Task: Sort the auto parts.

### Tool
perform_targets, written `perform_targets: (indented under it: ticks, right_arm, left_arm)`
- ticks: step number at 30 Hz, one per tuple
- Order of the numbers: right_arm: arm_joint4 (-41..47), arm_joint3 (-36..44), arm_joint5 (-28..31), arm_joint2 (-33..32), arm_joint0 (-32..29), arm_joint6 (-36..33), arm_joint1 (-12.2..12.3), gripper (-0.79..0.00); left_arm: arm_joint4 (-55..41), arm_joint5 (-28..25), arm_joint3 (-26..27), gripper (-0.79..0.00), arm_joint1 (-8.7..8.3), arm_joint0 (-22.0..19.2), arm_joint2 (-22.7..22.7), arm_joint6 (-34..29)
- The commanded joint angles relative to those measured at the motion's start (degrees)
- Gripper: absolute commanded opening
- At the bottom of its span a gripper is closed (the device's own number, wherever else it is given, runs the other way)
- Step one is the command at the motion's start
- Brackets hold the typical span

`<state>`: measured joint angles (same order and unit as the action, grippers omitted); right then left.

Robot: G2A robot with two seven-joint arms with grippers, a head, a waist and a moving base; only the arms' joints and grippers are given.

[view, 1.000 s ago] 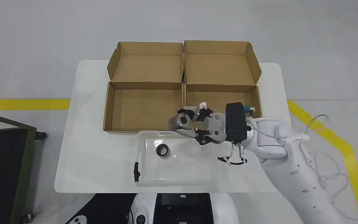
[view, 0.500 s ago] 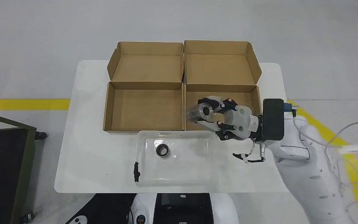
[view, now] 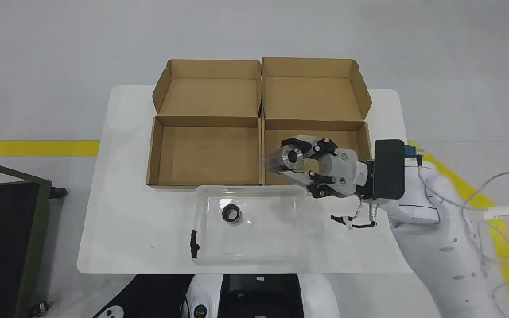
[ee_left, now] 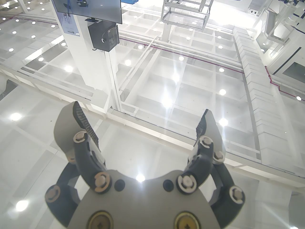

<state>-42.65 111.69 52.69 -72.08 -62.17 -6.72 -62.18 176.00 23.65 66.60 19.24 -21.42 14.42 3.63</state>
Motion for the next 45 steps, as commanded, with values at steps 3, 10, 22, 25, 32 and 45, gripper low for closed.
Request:
perform_targets:
  ticks: [3,10,22,25,32,45]
  right_arm:
    - [-1.6,-1.4,-0.8,2.4,0.8,-1.0,-0.3,-0.785]
    - [-6.6,-4.3,-2.9,7.6,2.6,-3.7,-1.0,-0.785]
    - [-11.9,-11.4,-6.5,17.0,6.3,-4.9,-2.9,-0.785]
    - [-12.8,-13.2,-7.2,19.1,7.6,-4.9,-3.5,-0.785]
    - [-16.2,-18.7,-11.1,24.9,11.1,-5.3,-5.5,-0.785]
    - [-22.6,-24.7,-19.5,32.5,17.0,-1.8,-9.6,-0.785]
  left_arm:
    - [0.0,0.0,0.0,0.000,0.00,0.0,0.0,0.0]
    - [0.0,0.0,0.0,0.000,0.00,0.0,0.0,0.0]
    - [0.0,0.0,0.0,0.000,0.00,0.0,0.0,0.0]
    - [0.0,0.0,0.0,0.000,0.00,0.0,0.0,0.0]
    - [0.0,0.0,0.0,0.000,0.00,0.0,0.0,0.0]
    - [0.0,0.0,0.0,0.000,0.00,0.0,0.0,0.0]
